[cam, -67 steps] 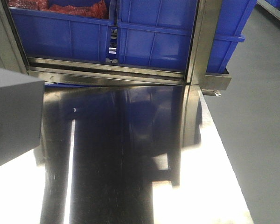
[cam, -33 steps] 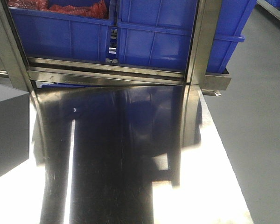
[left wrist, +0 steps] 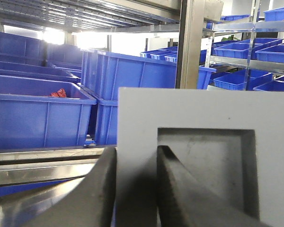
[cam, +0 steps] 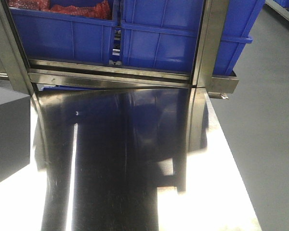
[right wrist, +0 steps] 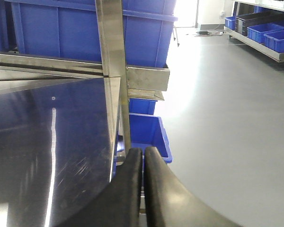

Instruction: Sort gray base to blue bin

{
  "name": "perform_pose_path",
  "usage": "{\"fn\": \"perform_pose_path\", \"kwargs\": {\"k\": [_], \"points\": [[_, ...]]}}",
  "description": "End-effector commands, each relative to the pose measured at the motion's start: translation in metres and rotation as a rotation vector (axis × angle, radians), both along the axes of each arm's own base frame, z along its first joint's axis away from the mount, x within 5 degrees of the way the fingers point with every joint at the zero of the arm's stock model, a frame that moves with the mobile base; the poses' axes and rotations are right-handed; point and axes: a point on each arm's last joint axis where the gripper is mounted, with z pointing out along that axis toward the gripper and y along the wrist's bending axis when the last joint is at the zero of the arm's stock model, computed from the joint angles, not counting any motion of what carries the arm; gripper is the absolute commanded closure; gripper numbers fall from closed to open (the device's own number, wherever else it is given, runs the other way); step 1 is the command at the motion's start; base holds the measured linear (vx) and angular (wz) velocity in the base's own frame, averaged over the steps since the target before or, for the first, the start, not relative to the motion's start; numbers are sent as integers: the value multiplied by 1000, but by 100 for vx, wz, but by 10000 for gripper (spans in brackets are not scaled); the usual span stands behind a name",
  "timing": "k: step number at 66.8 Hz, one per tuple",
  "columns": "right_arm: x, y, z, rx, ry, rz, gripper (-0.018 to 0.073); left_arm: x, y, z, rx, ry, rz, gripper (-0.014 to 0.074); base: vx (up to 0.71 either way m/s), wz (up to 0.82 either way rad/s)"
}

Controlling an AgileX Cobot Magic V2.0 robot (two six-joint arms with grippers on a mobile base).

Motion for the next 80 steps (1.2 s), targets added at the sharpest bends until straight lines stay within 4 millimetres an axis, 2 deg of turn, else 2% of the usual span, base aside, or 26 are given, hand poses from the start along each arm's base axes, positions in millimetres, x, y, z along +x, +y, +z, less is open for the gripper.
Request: {"fn": "perform_pose_path", "kwargs": {"k": [1,62,80], "points": [[2,0,5,-18,-52,-2,564,-3,1,19,-64,-114,3,603,0,0],[2,0,5,-18,-52,-2,564,-3,1,19,-64,-114,3,603,0,0],[2,0,5,-18,-52,-2,564,-3,1,19,-64,-114,3,603,-6,-22]]}}
